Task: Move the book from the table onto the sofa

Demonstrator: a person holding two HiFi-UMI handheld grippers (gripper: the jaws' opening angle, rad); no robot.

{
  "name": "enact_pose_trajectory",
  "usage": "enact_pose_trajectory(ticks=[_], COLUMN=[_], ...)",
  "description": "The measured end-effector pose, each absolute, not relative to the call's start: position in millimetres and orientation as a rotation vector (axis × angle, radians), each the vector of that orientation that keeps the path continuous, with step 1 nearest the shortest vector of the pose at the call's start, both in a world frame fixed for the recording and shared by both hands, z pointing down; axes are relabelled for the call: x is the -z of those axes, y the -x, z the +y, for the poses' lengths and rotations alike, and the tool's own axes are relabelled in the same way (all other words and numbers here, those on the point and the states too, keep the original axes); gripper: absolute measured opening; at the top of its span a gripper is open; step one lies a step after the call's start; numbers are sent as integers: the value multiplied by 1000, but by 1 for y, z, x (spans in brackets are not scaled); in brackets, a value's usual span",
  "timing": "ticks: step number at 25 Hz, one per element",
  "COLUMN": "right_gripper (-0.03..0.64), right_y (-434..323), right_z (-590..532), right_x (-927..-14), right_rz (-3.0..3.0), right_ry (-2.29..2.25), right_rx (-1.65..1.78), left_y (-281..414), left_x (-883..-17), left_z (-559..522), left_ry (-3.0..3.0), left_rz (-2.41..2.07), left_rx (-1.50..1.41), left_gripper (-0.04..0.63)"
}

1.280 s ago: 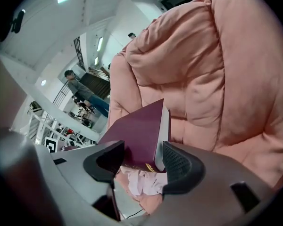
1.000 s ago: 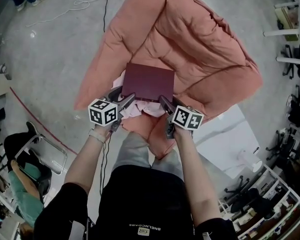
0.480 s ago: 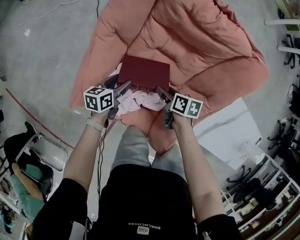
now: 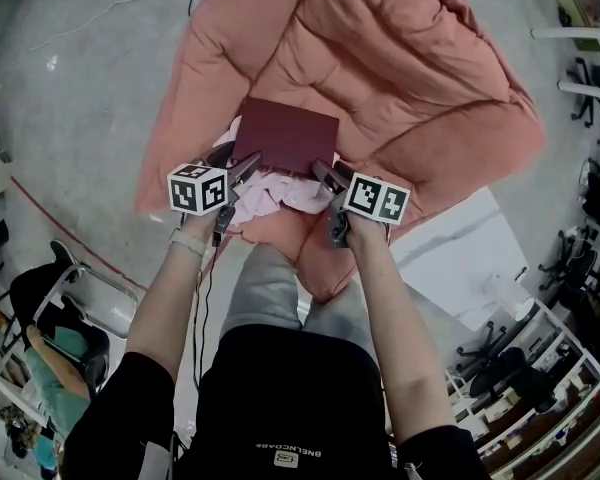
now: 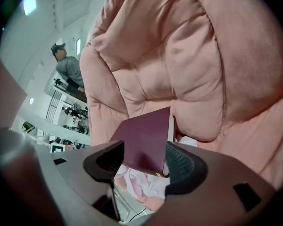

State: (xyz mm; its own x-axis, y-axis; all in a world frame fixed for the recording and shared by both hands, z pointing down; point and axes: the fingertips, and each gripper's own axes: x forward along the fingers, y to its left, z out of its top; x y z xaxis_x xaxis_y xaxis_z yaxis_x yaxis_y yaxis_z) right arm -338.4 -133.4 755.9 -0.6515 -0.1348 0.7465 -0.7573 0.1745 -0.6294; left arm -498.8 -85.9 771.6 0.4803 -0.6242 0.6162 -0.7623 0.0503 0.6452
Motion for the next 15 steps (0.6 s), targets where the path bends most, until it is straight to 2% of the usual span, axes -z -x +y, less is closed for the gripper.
enact_pose_trajectory(ticks=[15], right_gripper=[273], right_y=[296], right_z=[-134], right_x=[-728], right_rz=[-1996], right_ry=[-884], right_rx=[-1451], left_y=[491], left_x=[-743], left_z=[-56], left_ry=[-1619], left_rz=[-1316], left_rx=[-190], left_gripper=[290])
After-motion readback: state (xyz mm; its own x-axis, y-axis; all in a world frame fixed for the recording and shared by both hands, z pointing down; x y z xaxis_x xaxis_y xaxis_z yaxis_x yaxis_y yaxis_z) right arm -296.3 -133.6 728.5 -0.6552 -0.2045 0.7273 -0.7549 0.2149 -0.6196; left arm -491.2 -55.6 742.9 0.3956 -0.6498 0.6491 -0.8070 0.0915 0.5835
